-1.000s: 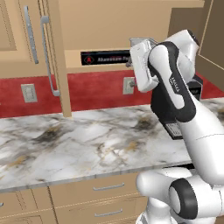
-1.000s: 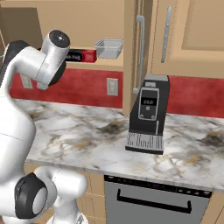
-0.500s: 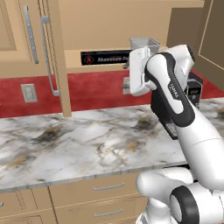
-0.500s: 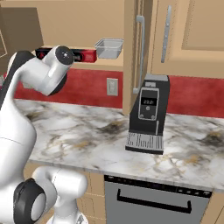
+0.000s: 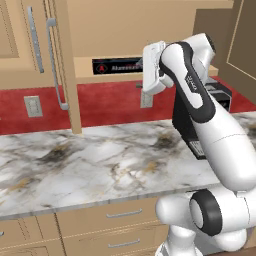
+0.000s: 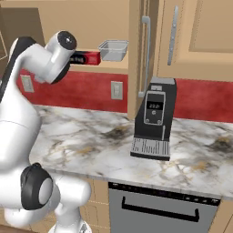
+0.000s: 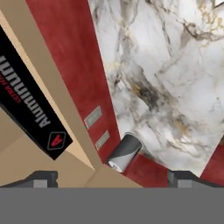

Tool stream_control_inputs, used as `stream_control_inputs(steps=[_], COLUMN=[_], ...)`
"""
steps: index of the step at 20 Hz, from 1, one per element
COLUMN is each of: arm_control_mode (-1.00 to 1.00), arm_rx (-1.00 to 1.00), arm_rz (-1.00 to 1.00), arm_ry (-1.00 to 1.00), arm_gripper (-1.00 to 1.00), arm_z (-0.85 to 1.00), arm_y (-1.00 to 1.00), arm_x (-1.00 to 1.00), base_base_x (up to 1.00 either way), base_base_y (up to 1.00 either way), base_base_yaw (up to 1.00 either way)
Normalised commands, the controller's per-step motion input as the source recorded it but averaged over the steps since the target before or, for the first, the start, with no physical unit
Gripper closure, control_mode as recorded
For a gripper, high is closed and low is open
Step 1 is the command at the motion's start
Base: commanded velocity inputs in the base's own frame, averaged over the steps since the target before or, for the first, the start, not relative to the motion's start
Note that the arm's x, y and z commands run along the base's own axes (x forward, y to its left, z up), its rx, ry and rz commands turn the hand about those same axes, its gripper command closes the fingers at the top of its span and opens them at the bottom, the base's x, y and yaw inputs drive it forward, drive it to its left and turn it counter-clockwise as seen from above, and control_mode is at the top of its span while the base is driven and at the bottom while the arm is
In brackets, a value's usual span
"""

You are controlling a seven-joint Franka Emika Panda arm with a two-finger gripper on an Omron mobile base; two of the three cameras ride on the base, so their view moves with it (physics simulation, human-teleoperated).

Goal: Retrieve the tupperware and aluminum foil from the cabinet and place them on the dining counter near the plate with carrot and squash to prepare for storing leftovers.

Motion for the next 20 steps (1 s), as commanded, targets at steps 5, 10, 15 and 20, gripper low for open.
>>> stream_control_inputs(steps=[5, 10, 15, 20], arm_control_mode=[-1.00, -1.00, -1.00, -1.00], arm_rx=[0.03, 0.03, 0.02, 0.00], arm_rz=[0.00, 0.00, 0.00, 0.00], arm_ry=[0.00, 0.00, 0.00, 0.01], arm_gripper=[-1.00, -1.00, -1.00, -1.00], arm_z=[0.00, 0.01, 0.00, 0.03], arm_y=[0.00, 0.00, 0.00, 0.00], arm_x=[0.33, 0.39, 0.40, 0.34], base_base_x=[0.00, 0.00, 0.00, 0.00], base_base_y=[0.00, 0.00, 0.00, 0.00], base_base_yaw=[0.00, 0.00, 0.00, 0.00])
